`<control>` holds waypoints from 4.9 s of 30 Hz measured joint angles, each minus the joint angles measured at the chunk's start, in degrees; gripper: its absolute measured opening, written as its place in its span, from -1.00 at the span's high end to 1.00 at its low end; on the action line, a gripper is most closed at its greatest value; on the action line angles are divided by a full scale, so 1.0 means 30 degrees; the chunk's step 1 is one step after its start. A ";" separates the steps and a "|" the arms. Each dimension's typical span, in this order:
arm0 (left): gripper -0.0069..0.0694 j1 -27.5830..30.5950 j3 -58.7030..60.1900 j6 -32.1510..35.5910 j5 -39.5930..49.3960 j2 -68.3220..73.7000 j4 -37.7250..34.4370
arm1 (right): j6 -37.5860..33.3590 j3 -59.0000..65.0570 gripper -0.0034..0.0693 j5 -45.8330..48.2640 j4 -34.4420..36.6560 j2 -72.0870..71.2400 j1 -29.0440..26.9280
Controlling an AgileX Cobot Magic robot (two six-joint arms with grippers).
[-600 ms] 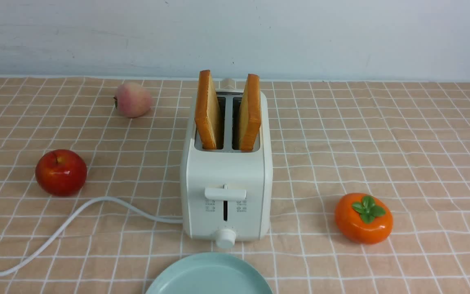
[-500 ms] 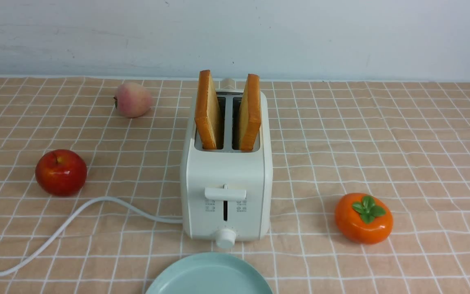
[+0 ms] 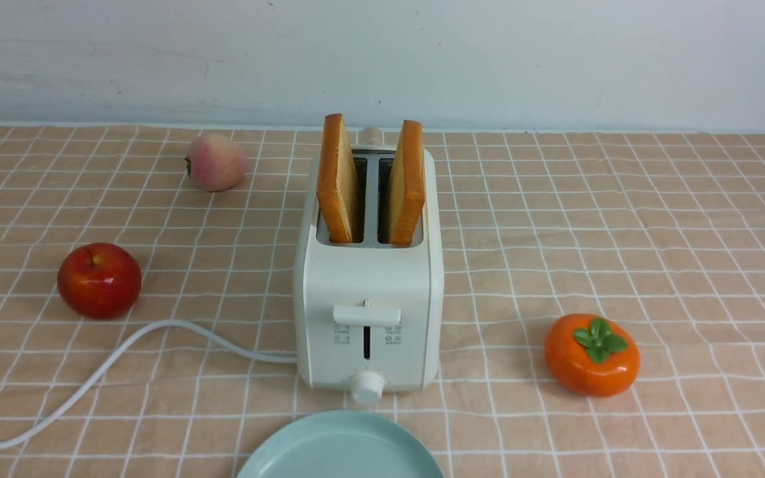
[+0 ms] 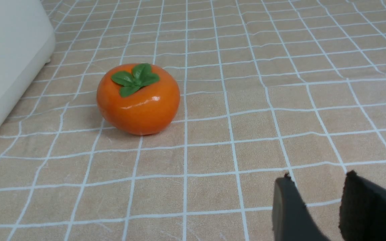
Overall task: Take toasted bread from bread machine on light coffee tablecloth place on plate.
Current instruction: 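Reach for a toast slice standing in the toaster with the left gripper, then place the slice of bread on the plate with the left gripper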
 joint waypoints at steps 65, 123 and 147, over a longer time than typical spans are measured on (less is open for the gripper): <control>0.86 0.0000 -1.8919 0.3662 0.8981 1.9441 -0.7577 | -0.0767 -1.3078 0.94 0.9926 0.9106 1.0523 0.0000; 0.61 -0.5618 -3.0414 0.4576 1.6376 2.6160 -0.8321 | -0.4938 -1.2108 0.86 1.0106 1.1971 1.2986 0.0000; 0.56 -0.5618 -1.5655 1.4616 0.9204 2.5122 -1.6887 | -0.4938 -1.2108 0.80 1.0012 1.3016 1.2986 0.0000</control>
